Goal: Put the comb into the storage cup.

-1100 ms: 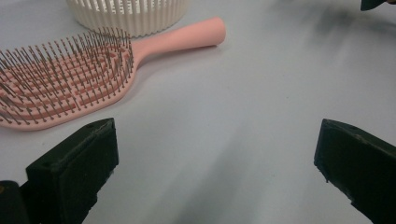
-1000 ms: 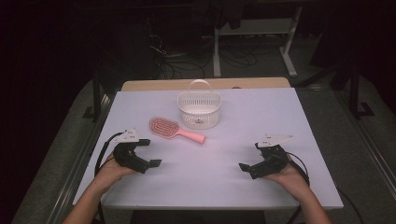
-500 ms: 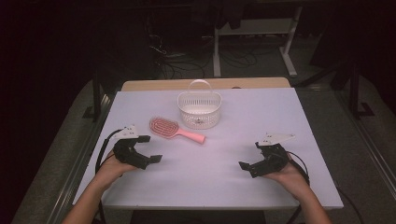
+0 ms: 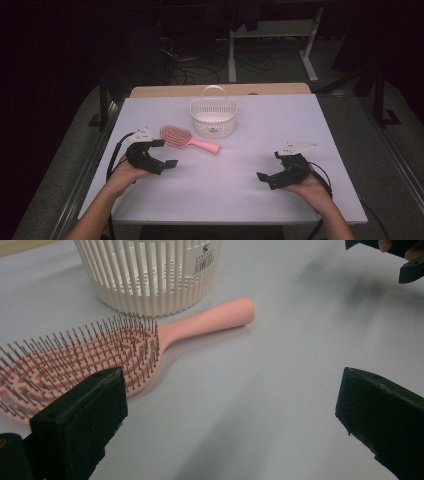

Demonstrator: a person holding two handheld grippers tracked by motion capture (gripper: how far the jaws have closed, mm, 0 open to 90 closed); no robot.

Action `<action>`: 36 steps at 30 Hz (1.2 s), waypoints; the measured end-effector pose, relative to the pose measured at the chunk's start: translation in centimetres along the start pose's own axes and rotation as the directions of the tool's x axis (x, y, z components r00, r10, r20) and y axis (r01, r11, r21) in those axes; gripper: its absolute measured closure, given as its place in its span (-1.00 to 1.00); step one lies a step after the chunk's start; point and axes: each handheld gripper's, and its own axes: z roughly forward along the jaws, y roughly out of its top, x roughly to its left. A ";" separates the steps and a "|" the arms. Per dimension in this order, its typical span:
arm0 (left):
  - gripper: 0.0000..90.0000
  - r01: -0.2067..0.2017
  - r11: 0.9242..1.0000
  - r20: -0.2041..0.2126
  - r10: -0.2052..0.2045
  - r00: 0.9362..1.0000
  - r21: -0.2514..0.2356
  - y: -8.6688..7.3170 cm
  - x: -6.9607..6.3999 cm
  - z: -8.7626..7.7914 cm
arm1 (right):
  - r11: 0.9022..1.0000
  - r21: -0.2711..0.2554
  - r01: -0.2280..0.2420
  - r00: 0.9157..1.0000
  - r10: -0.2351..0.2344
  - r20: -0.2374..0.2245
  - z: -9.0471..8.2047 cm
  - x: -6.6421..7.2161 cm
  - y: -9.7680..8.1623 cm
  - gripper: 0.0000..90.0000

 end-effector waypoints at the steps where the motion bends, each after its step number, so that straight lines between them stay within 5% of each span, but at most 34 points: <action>1: -0.95 0.001 1.000 0.005 -0.001 1.000 -0.005 0.1 0.0 0.1 | 1.000 0.000 0.000 1.000 0.000 0.000 0.0 0.0 0.0 -1.00; 36: -0.09 0.017 1.000 0.046 -0.017 0.999 -0.008 3.2 0.4 3.2 | 1.000 0.007 0.008 1.000 -0.008 -0.011 0.1 0.1 0.1 -1.00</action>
